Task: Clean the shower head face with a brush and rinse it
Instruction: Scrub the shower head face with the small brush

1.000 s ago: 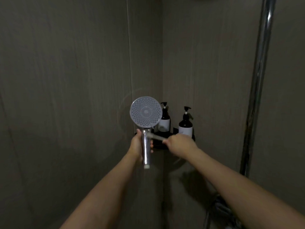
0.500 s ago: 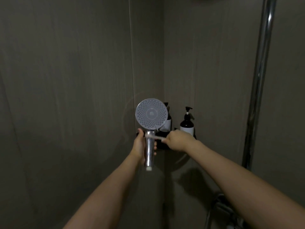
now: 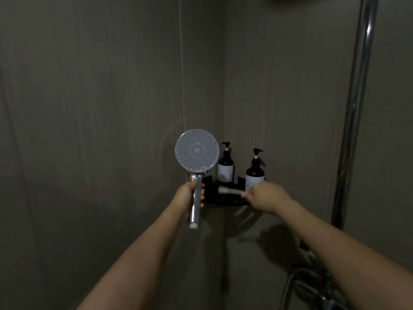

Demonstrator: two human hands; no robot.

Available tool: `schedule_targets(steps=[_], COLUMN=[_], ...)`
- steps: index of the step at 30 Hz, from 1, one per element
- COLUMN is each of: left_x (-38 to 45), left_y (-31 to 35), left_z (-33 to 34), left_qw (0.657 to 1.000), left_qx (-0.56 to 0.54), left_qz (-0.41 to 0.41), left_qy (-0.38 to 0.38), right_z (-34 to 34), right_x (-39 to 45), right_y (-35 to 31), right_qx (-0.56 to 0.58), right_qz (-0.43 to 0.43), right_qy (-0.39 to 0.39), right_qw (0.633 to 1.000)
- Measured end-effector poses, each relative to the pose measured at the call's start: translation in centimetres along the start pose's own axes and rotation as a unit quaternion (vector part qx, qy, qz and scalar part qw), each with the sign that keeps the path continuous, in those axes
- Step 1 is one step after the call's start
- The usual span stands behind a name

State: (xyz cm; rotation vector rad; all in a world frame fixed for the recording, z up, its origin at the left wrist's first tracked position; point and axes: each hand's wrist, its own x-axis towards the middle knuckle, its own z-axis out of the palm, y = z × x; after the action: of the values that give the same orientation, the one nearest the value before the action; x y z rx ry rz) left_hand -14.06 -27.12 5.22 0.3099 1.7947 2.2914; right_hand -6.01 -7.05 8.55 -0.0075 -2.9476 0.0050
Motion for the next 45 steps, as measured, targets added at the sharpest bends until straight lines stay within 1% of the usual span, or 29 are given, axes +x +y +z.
schedule_targets(steps=[1,2,3,5,8,10,12,14,15,16,17,18,21,23,25,27,30,31,32,33,35,36,37,38,39,40,41,43,45], left_x=[-0.1,-0.1,-0.2,-0.3,-0.4,-0.6,-0.8,-0.9,-0.9,-0.9,-0.9,-1.0,-1.1,-1.1,-1.0,-1.1,-1.1,-1.2,-1.2,-1.1,-1.1,-1.2,-1.2,-1.2,-1.2,-1.3,-1.3,-1.3,-1.4], left_y=[0.0,-0.2,-0.4,-1.0,-1.5,-1.3,-1.2,-1.2,-1.3,-1.3,-1.4,-1.4,-1.4,-1.4,-1.5,-1.5,-1.5,-1.5,-1.6,-1.7,-1.9,-2.1,-2.2,-2.4,-2.6,-2.7,-2.8,-3.0,-3.1], left_z=[-0.2,-0.1,0.0,0.7,1.6,1.7,1.2,0.7,0.6,0.6,0.7,0.8,0.5,0.3,0.3,0.4,0.3,0.3,0.3,0.5,0.8,0.9,1.0,1.1,1.3,1.5,1.7,2.1,2.2], left_qw=[1.0,0.999,0.999,0.998,0.996,0.995,0.994,0.993,0.992,0.992,0.992,0.992,0.993,0.993,0.994,0.995,0.993,0.994,0.994,0.994,0.994,0.994,0.994,0.993,0.993,0.993,0.993,0.994,0.994], left_qx=[0.017,0.032,0.043,0.058,0.08,0.089,0.102,0.116,0.121,0.124,0.123,0.118,0.112,0.116,0.105,0.097,0.107,0.106,0.103,0.099,0.096,0.096,0.099,0.102,0.104,0.104,0.102,0.093,0.088], left_qz=[0.001,0.0,-0.005,-0.018,-0.024,-0.027,-0.026,-0.025,-0.025,-0.027,-0.031,-0.035,-0.038,-0.035,-0.028,-0.027,-0.027,-0.029,-0.029,-0.029,-0.033,-0.036,-0.037,-0.037,-0.04,-0.042,-0.042,-0.044,-0.046], left_qy=[0.003,0.004,0.004,0.001,-0.007,-0.02,-0.026,-0.023,-0.021,-0.02,-0.019,-0.02,-0.022,-0.018,-0.021,-0.024,-0.029,-0.028,-0.028,-0.029,-0.03,-0.032,-0.035,-0.037,-0.037,-0.038,-0.04,-0.043,-0.042], right_z=[-0.7,-1.3,-1.9,-2.9,-3.1,-3.6,-4.0,-4.0,-3.8,-3.3,-2.8,-2.4,-2.9,-2.7,-1.5,-0.4,-0.9,-0.9,-0.8,-0.6,0.0,0.1,0.0,-0.3,-0.3,-0.1,0.2,0.8,1.0], right_x=[0.3,0.8,1.3,2.0,3.1,3.8,4.1,3.8,3.7,3.5,2.9,2.8,2.6,2.0,1.5,1.3,1.0,1.1,1.2,0.9,0.7,0.9,1.0,0.6,0.5,0.7,0.5,0.1,0.4], right_y=[0.3,0.1,-0.6,-3.3,-6.0,-5.2,-3.6,-4.1,-4.9,-6.0,-6.8,-6.7,-4.2,-3.8,-4.7,-4.4,-2.4,-2.1,-2.4,-3.1,-3.6,-3.1,-2.4,-2.3,-2.2,-2.5,-3.0,-3.5,-2.4], right_qx=[0.082,0.126,0.125,0.118,0.146,0.15,0.189,0.185,0.184,0.184,0.181,0.19,0.23,0.238,0.233,0.261,0.305,0.298,0.305,0.296,0.276,0.3,0.29,0.304,0.295,0.299,0.287,0.288,0.285], right_qz=[0.023,0.032,0.02,-0.009,-0.029,0.052,0.118,0.098,0.061,0.025,0.012,0.034,0.119,0.102,0.043,0.089,0.165,0.153,0.116,0.087,0.087,0.108,0.128,0.16,0.157,0.123,0.093,0.102,0.137], right_qy=[0.057,0.11,0.144,0.156,0.127,0.123,0.161,0.201,0.201,0.182,0.157,0.132,0.157,0.201,0.182,0.147,0.199,0.209,0.207,0.177,0.096,0.105,0.129,0.152,0.173,0.172,0.136,0.08,0.125], right_qw=[0.995,0.985,0.981,0.981,0.981,0.98,0.962,0.957,0.96,0.966,0.971,0.972,0.953,0.945,0.954,0.95,0.917,0.919,0.922,0.935,0.952,0.942,0.94,0.927,0.926,0.931,0.944,0.949,0.94])
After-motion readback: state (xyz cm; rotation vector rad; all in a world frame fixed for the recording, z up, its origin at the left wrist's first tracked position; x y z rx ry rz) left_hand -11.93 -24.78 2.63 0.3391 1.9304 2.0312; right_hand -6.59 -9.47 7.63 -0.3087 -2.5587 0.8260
